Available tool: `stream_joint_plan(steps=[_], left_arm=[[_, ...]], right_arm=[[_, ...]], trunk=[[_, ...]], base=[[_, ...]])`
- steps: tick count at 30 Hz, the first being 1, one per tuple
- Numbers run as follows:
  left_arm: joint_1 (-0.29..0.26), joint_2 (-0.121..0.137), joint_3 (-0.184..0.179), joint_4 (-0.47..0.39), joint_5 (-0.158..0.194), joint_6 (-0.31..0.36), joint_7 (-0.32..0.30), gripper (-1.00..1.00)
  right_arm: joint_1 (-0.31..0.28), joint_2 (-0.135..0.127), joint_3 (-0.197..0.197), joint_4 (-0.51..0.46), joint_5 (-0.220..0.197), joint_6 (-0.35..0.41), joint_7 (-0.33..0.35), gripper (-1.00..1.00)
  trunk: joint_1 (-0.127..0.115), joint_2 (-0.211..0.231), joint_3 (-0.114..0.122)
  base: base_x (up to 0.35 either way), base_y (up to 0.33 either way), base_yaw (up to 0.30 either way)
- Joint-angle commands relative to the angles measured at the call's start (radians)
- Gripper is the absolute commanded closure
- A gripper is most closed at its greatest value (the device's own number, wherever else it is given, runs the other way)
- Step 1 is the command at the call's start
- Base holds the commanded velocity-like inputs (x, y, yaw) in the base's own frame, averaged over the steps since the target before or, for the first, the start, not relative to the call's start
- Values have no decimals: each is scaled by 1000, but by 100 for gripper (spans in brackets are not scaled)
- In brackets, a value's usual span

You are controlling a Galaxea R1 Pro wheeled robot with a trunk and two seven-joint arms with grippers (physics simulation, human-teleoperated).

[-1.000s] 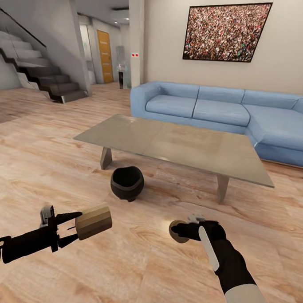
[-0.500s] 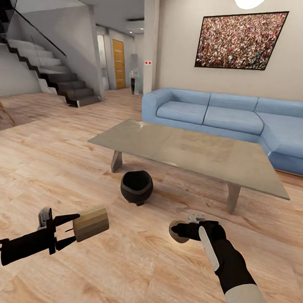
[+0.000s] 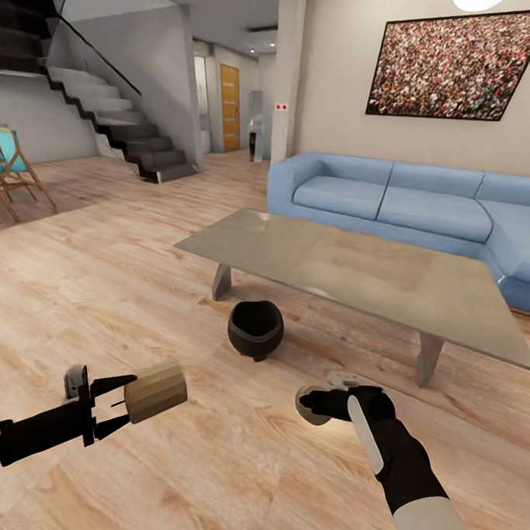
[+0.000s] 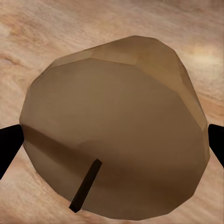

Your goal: Place each of the two pumpkins and all three candles from the living room inside a cabinet in the living room (use any cabinet), then make sure every cabinet is closed, and position the cauldron so it is next to a table in the living room.

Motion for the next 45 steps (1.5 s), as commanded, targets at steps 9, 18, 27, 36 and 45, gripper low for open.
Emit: stream_joint_plan(steps=[9, 18, 27, 36, 45], left_arm=[[-1, 0, 1, 0, 4, 4, 4, 100], [-1, 0, 1, 0, 4, 4, 4, 100], [-1, 0, 1, 0, 4, 4, 4, 100], [-1, 0, 1, 0, 4, 3, 4, 100], [-1, 0, 1, 0, 4, 3, 4, 100]], right_arm=[[0, -1, -4, -1, -5, 4, 5, 100], [0, -3, -7, -1, -5, 1, 9, 100], [0, -3, -8, -1, -6, 1, 10, 100], [0, -2, -2, -1, -5, 4, 8, 100], [0, -3, -6, -19, -6, 3, 10, 100]], trunk=[[-35, 63, 16], [-69, 126, 43], [-104, 189, 71], [-104, 189, 68], [-127, 231, 83]], base=[[0, 0, 154], [0, 0, 11], [0, 0, 7], [0, 0, 227], [0, 0, 141]])
